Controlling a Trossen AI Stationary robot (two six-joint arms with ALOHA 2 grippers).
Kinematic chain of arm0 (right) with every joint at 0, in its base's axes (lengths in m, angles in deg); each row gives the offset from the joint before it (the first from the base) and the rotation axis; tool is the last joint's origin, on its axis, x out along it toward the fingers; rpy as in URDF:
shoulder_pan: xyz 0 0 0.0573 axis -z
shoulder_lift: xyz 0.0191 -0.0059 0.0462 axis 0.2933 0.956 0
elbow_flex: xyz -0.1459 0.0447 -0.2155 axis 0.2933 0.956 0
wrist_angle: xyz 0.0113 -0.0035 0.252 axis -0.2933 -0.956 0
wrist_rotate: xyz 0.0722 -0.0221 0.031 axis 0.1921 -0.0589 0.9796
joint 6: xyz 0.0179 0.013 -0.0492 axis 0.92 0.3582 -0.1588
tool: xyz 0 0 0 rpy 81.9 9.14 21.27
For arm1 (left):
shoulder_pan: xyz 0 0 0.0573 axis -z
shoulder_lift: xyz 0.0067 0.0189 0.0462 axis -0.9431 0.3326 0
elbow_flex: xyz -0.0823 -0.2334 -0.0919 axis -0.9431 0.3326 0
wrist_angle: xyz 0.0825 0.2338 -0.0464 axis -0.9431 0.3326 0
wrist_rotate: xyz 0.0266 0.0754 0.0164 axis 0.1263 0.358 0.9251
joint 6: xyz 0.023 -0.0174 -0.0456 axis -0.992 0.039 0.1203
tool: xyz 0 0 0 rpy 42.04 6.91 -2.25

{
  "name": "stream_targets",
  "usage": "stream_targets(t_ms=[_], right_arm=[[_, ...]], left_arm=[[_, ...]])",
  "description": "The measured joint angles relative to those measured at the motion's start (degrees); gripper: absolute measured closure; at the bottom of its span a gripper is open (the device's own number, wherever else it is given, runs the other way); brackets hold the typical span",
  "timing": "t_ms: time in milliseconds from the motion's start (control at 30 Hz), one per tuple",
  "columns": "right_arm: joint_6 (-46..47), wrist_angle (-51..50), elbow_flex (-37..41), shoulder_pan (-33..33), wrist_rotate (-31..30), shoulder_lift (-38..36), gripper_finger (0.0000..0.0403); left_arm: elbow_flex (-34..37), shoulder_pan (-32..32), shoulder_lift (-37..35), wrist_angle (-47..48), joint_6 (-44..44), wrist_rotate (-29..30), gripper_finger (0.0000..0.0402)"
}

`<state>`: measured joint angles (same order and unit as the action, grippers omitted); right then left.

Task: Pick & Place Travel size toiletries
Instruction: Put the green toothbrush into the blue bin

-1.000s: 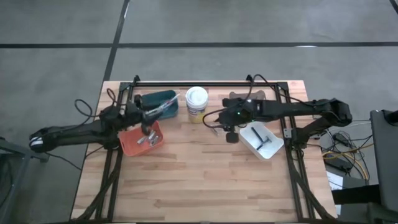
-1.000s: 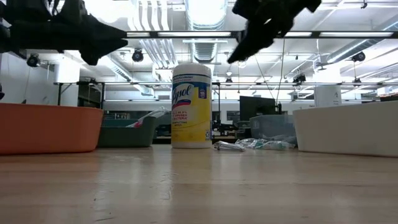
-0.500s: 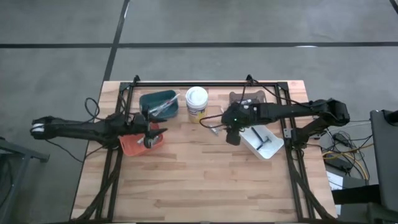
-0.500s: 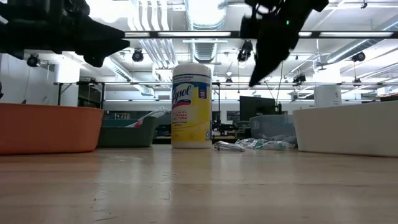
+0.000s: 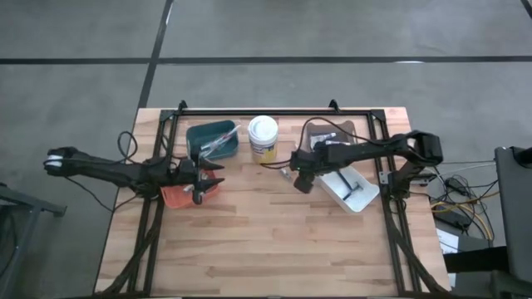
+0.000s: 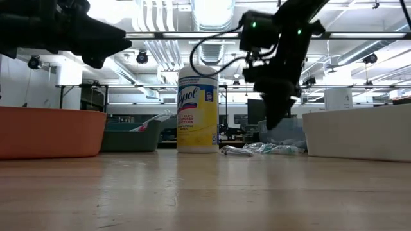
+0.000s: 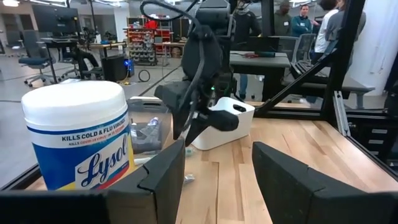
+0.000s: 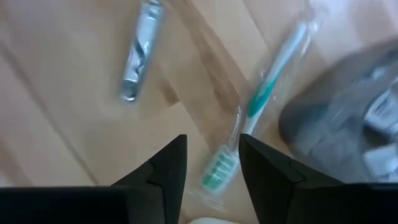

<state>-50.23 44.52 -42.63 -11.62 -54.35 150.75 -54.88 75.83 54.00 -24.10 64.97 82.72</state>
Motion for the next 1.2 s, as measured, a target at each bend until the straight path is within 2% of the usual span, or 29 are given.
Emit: stream_targets(t_ms=[233, 567, 867, 1200], right_arm=[[8.85, 0.0, 0.0, 1.09, -0.04, 3.5, 0.0275], [10.11, 0.61, 0.34, 1.75, -3.36, 4.13, 0.0275], [12.13, 3.94, 4.34, 2.04, -6.34, 4.89, 0.0266], [11.79, 5.55, 5.87, 3.92, -5.11, 6.94, 0.0269]], left_arm=[[0.0, 0.11, 1.01, -0.02, 0.17, 0.49, 0.0209], [0.02, 0.15, 2.54, 0.02, 0.46, 0.49, 0.0209], [0.02, 0.15, 3.04, 0.09, 0.46, 0.49, 0.0209], [0.02, 0.15, 3.31, -0.02, 0.32, 0.7, 0.0209]])
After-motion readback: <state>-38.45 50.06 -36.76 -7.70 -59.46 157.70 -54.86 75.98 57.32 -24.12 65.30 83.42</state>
